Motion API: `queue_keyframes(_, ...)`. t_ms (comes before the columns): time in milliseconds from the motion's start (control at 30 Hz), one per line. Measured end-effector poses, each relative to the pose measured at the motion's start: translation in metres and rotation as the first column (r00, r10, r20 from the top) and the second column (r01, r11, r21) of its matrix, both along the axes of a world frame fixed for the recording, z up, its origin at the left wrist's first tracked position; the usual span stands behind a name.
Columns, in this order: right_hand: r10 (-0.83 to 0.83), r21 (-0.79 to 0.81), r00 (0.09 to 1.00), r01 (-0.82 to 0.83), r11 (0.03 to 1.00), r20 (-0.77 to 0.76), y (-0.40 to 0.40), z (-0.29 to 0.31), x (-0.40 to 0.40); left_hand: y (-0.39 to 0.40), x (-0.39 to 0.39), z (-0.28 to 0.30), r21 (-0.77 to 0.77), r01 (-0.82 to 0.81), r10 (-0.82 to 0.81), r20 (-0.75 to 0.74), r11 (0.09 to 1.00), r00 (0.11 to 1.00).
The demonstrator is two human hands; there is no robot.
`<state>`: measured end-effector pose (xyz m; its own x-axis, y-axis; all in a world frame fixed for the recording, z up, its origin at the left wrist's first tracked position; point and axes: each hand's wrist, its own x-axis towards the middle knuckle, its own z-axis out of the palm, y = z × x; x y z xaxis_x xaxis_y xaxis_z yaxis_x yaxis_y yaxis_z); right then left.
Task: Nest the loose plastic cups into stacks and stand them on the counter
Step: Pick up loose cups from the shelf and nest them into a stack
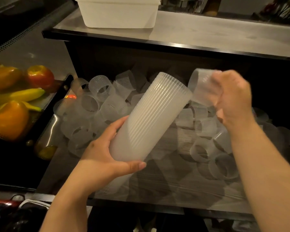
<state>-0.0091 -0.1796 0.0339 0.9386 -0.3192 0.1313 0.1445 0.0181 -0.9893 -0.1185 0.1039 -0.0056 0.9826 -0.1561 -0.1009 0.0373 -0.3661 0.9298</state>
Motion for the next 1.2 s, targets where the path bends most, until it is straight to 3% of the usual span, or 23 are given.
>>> queue_keyframes(100,0.143,0.152,0.973,-0.171,0.973,0.183,0.007,0.031,-0.002,-0.001,0.000,0.000,0.024,0.021,-0.021,0.002,0.999,1.000)
queue_keyframes(267,0.325,0.001,0.931,-0.330,0.944,0.166,0.022,0.043,-0.005,-0.001,0.000,0.000,0.027,0.036,-0.036,0.002,0.999,0.999)
queue_keyframes(400,0.366,-0.110,0.924,-0.355,0.928,0.113,0.033,0.043,-0.008,0.001,0.000,-0.001,0.028,0.035,-0.035,-0.001,0.999,0.999)
queue_keyframes(733,0.423,-0.217,0.901,-0.397,0.892,0.091,0.033,0.046,-0.011,0.001,-0.001,0.001,0.005,0.039,-0.039,-0.009,0.999,0.999)
queue_keyframes(1200,0.477,-0.218,0.873,-0.448,0.867,0.104,0.030,0.046,-0.011,-0.001,-0.001,0.004,0.009,0.037,-0.037,0.011,0.999,0.999)
